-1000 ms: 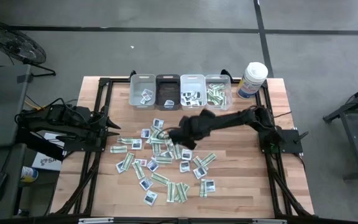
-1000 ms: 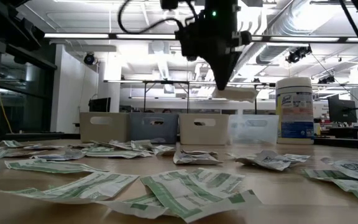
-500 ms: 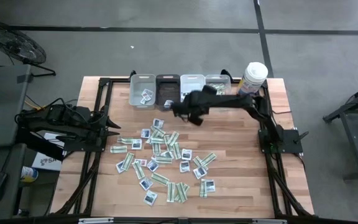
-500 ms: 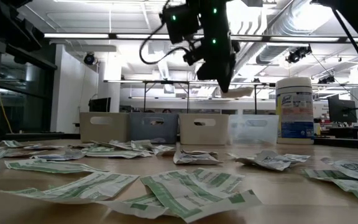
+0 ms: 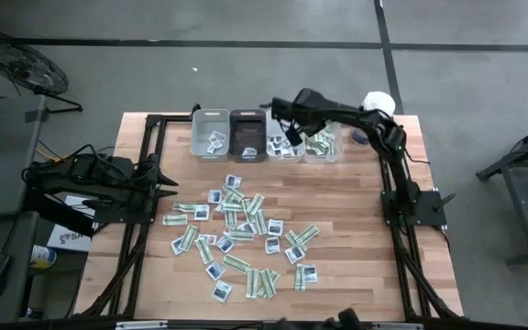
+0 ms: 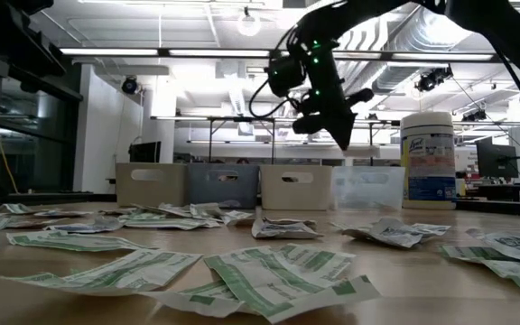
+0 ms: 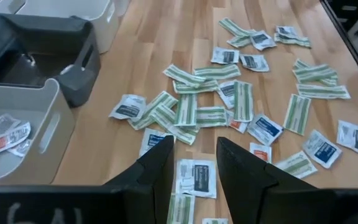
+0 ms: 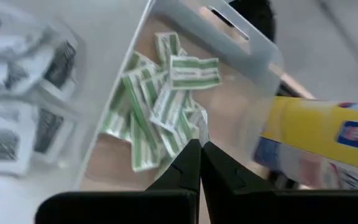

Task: Pick & Place First Aid Supplies
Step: Put the green bandage into the transparent bin

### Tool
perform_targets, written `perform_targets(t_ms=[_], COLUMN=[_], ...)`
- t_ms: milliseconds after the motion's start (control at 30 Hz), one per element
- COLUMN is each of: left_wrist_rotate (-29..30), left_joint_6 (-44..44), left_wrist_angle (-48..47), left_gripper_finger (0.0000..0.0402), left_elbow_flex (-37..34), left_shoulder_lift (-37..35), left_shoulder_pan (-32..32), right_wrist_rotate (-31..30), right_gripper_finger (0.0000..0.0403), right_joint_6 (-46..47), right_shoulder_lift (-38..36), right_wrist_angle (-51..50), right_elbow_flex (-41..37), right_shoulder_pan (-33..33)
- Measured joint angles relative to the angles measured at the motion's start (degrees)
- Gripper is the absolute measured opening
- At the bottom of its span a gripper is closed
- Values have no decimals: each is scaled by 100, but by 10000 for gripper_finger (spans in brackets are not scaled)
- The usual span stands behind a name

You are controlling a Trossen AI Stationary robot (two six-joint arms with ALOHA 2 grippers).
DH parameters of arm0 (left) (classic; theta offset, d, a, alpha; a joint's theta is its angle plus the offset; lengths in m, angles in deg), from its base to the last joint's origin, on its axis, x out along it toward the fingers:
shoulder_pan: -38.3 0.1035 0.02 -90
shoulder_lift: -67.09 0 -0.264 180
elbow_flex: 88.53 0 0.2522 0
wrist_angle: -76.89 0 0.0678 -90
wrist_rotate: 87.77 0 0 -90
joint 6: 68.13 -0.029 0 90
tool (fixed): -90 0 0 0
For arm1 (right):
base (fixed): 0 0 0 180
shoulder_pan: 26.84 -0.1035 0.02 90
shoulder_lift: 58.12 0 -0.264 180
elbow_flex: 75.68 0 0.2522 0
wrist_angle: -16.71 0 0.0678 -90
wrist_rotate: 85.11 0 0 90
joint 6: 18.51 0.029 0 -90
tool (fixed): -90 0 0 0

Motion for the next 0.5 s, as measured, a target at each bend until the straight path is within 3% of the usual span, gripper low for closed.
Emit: perform_targets(t_ms=[200, 367, 500], left_wrist_rotate=[154, 170, 196], left_joint_6=[256, 414, 502], left_wrist_angle=[5, 74, 70], left_gripper_finger=[119, 119, 119], left_elbow_flex=[0, 0, 0], left_shoulder_lift=[0, 0, 0], left_shoulder_pan=[2, 2, 0], right_wrist_rotate=[660, 771, 1201], right_gripper_finger=[0, 0, 0], right_joint_6=[37, 93, 43], right_shoulder_lift=[0, 0, 0], right_wrist_angle=[702, 808, 848], right_elbow_flex=[-2, -2, -2], right_shoulder_pan=[450, 701, 853])
